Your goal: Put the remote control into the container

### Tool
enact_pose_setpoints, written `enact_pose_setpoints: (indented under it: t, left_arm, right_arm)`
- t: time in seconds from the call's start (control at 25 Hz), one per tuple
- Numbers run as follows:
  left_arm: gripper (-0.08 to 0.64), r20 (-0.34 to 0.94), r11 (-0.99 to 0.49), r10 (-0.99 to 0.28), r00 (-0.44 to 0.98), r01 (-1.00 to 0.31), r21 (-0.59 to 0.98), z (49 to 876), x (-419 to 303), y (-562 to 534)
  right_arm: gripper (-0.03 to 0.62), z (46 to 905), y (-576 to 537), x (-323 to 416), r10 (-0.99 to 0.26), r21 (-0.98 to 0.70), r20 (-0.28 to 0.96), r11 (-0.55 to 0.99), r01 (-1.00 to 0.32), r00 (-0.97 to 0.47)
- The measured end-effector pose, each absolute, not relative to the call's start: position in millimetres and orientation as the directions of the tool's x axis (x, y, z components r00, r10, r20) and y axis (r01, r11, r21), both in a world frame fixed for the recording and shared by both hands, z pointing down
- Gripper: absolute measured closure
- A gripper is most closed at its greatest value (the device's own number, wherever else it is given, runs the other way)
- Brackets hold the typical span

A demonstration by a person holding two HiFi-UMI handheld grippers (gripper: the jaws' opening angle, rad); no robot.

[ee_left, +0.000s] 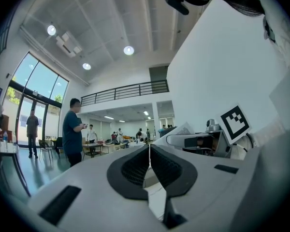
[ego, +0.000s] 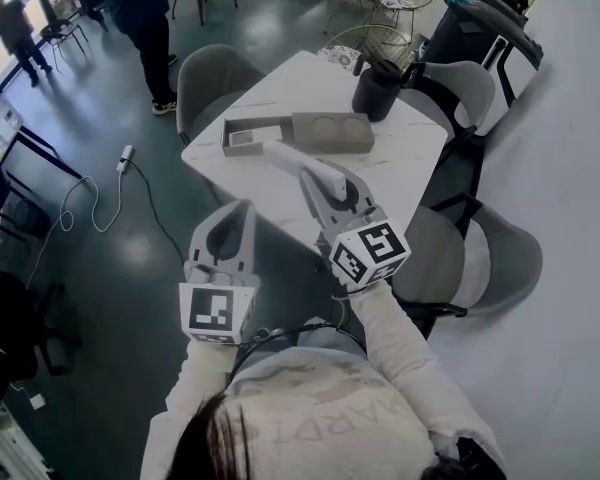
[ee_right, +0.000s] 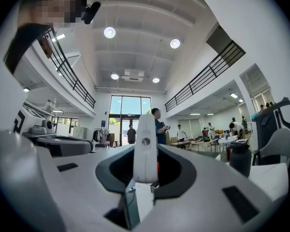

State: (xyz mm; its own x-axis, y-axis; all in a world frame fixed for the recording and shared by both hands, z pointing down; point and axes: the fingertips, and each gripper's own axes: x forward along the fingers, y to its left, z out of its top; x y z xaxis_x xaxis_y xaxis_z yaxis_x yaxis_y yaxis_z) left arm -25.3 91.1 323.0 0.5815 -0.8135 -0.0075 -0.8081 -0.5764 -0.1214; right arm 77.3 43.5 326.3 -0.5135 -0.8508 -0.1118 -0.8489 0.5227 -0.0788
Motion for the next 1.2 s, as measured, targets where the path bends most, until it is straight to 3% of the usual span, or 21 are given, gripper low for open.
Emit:
enact_pose_setpoints:
  t: [1.2]
  left_arm:
    - [0.546,0.028,-0.426,-0.905,0.425,-0.902,-0.066,328.4,-26.5,-85.8]
  right_arm:
    - [0.502,427.0,-210.8,50.2,-0.734,-0.048,0.155,0.662,-0.748,-0.661]
